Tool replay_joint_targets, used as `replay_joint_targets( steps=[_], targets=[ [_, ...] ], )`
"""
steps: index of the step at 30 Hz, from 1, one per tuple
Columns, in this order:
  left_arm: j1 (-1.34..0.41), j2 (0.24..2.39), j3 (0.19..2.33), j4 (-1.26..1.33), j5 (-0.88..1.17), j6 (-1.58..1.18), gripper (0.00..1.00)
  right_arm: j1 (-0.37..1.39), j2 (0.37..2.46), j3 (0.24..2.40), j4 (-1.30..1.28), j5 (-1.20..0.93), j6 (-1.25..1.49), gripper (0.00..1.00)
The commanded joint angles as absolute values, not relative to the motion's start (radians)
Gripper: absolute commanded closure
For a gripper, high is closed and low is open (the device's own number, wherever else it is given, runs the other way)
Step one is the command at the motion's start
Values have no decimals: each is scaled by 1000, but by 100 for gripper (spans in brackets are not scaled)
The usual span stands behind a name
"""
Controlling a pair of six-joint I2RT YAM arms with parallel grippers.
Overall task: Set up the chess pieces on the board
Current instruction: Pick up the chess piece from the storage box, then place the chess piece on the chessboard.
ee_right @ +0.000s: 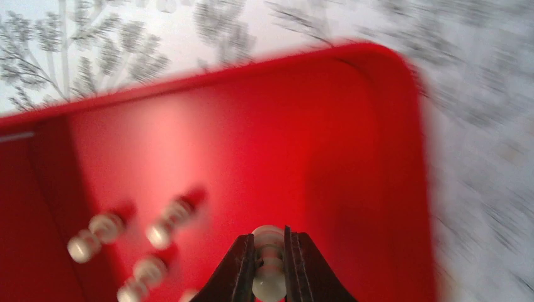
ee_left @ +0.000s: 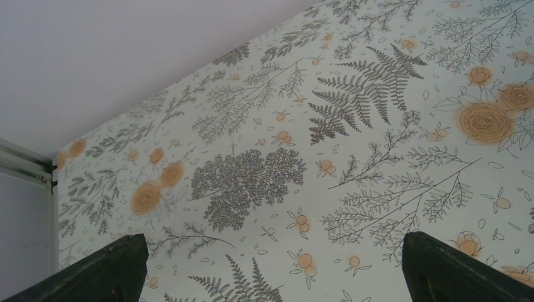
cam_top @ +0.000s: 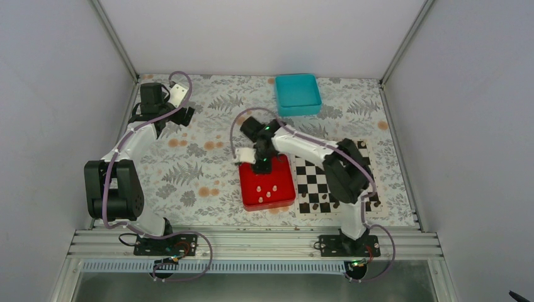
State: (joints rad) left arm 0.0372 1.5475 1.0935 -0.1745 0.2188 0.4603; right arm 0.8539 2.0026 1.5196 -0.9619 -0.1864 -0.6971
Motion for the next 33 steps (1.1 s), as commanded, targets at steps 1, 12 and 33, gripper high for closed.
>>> replay_joint_targets(
  steps=[1, 12, 33],
  targets=[
    [44, 1533, 1089, -165, 234, 465, 0, 709, 1859, 1555, -1012, -131, -677, 94],
    [44, 1534, 1095, -169, 239, 462, 0, 245, 1715, 1424, -999, -106, -740, 93],
    [44, 1537, 1104, -182, 239, 460, 0, 44, 1856, 1277, -836, -154, -775, 93]
  ],
)
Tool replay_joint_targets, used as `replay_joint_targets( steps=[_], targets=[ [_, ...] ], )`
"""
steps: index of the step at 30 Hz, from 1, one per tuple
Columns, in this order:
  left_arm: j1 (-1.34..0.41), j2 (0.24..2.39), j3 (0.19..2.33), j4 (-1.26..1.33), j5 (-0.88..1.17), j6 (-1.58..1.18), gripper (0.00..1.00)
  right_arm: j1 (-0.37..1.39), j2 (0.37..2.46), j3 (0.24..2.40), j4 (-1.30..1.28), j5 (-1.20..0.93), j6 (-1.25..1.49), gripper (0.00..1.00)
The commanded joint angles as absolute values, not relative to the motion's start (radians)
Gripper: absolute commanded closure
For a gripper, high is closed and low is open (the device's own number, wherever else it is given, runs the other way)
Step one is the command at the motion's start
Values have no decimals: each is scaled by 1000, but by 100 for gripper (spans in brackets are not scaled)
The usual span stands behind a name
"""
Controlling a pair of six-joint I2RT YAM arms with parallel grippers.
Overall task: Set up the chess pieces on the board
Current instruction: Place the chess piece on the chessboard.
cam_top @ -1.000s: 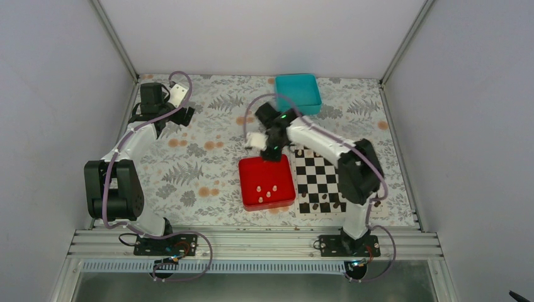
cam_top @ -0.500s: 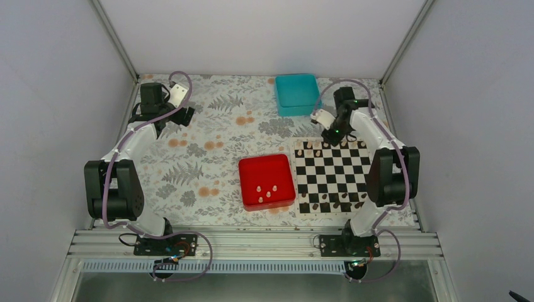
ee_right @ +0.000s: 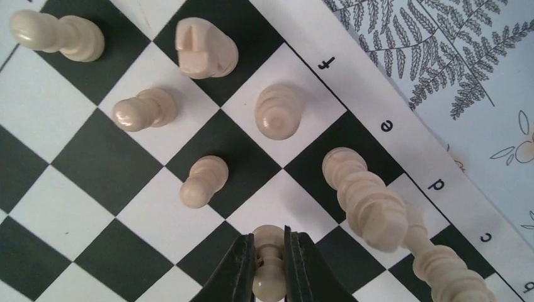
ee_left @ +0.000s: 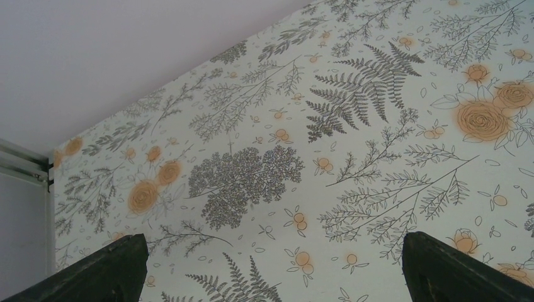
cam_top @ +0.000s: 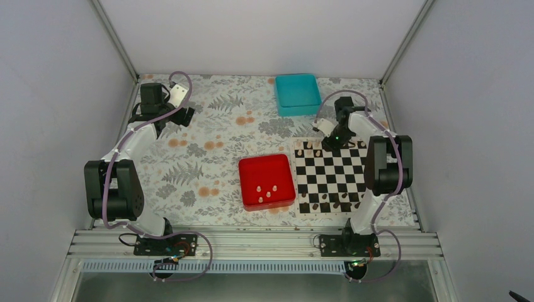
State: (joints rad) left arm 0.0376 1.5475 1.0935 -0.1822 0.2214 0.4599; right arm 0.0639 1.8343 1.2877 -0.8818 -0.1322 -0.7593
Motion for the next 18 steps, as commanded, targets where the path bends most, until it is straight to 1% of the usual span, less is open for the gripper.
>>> replay_joint_targets(
  steps=[1, 18],
  targets=[
    [44, 1538, 1105, -183, 239, 460, 0, 40, 1864, 1277, -833, -154, -777, 92],
    [44, 1545, 1110, -184, 247, 460, 0, 27, 1906, 1256, -851, -162, -788, 92]
  ],
)
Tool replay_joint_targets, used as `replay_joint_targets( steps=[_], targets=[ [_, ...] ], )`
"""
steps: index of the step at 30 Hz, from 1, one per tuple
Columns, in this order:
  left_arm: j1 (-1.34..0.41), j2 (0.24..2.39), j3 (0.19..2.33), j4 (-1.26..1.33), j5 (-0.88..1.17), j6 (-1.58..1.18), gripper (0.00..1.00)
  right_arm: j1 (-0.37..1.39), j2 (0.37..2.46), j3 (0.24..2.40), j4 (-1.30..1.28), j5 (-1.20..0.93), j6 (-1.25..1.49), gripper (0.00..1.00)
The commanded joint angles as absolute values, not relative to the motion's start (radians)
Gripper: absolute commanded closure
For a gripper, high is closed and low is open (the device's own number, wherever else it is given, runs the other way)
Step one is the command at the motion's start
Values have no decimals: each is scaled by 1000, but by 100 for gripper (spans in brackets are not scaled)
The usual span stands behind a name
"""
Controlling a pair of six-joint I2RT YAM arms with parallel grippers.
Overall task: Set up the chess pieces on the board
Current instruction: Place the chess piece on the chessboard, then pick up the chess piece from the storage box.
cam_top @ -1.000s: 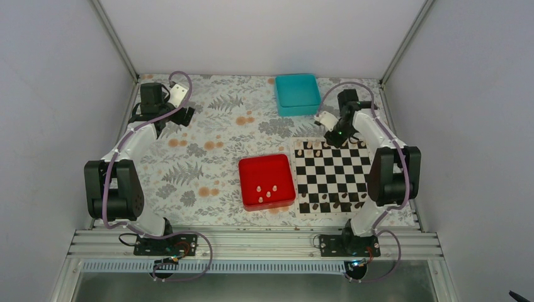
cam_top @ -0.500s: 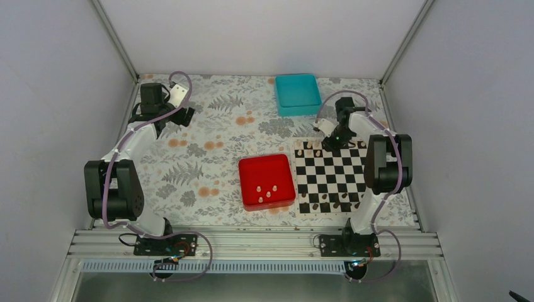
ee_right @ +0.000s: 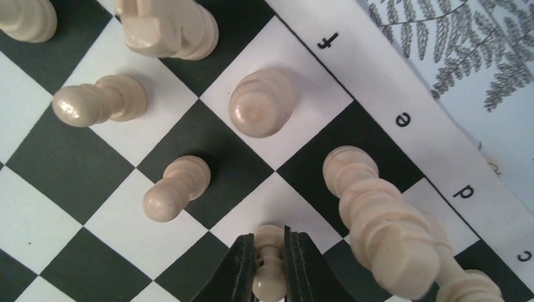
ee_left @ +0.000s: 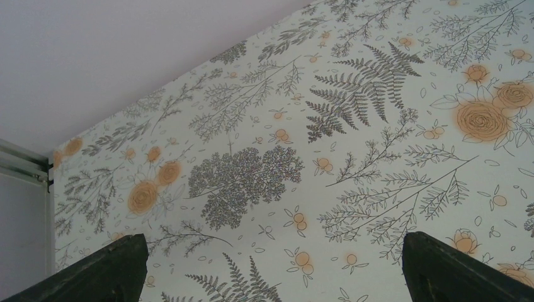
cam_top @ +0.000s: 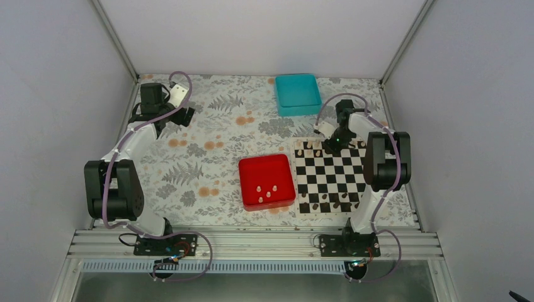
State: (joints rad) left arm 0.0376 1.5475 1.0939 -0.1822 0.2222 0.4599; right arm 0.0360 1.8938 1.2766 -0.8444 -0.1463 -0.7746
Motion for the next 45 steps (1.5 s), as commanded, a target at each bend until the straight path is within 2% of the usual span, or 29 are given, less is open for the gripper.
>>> replay_joint_targets(
  steps=[1, 6, 11, 17, 24, 33, 40, 45],
  targets=[
    [44, 1546, 1110, -183, 247, 460, 0, 27, 1906, 1253, -844, -157, -786, 92],
    [43, 1547, 1112, -186, 249, 458, 0, 26, 1926, 1249, -839, -147, -786, 89],
    [44, 1543, 1111, -186, 246, 459, 0, 28, 1885, 1265, -845, -143, -783, 76],
    [43, 1548, 1111, -183, 246, 460, 0, 76, 1802, 1360, -980, -169, -776, 69],
    [43, 1543, 1109, -183, 249, 460, 0, 329, 1732, 1444, -1098, -168, -743, 64],
    [43, 1537, 1107, -184, 247, 461, 0, 722, 1827, 1493, -1093, -184, -692, 60],
    [43, 1541, 1102, -178, 246, 463, 0, 858, 1905, 1470, -1045, -222, -670, 59],
    [43, 1542, 1097, -172, 246, 465, 0, 893, 1941, 1442, -1009, -212, -655, 59]
  ],
)
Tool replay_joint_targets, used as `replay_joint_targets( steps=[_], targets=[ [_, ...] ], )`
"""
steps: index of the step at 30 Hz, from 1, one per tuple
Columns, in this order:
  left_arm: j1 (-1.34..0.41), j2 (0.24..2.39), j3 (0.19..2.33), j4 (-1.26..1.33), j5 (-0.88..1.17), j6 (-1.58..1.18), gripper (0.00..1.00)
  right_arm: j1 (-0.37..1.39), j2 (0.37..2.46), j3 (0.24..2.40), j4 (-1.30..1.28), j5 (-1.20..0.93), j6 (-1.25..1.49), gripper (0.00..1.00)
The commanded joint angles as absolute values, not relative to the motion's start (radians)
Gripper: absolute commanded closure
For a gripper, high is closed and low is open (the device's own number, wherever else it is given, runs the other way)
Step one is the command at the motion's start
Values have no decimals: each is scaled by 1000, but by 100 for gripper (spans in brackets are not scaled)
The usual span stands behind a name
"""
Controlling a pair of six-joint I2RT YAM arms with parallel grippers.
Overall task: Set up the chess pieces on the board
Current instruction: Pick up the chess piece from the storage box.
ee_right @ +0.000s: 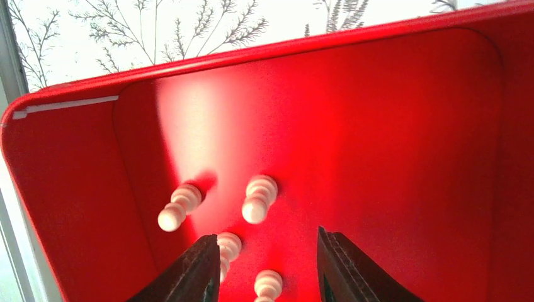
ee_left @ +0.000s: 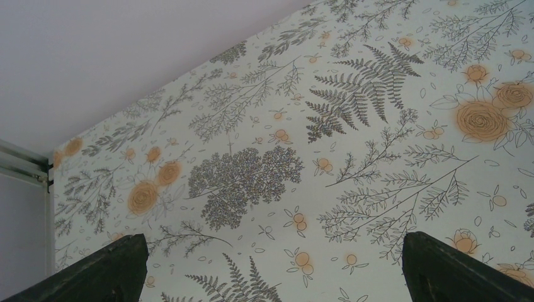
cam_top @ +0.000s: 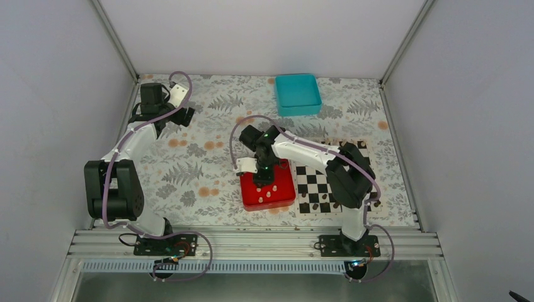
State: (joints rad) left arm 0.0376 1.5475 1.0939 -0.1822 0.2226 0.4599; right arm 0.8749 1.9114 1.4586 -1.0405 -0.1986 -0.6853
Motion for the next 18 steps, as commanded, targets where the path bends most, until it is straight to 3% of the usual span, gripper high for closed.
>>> replay_joint_targets(
  steps=[1, 18],
  targets=[
    [43, 1540, 1097, -172, 246, 465, 0, 894, 1945, 1440, -1007, -212, -653, 59],
    [44, 1538, 1092, -170, 245, 463, 0, 912, 2005, 1400, -942, -234, -651, 59]
  ],
)
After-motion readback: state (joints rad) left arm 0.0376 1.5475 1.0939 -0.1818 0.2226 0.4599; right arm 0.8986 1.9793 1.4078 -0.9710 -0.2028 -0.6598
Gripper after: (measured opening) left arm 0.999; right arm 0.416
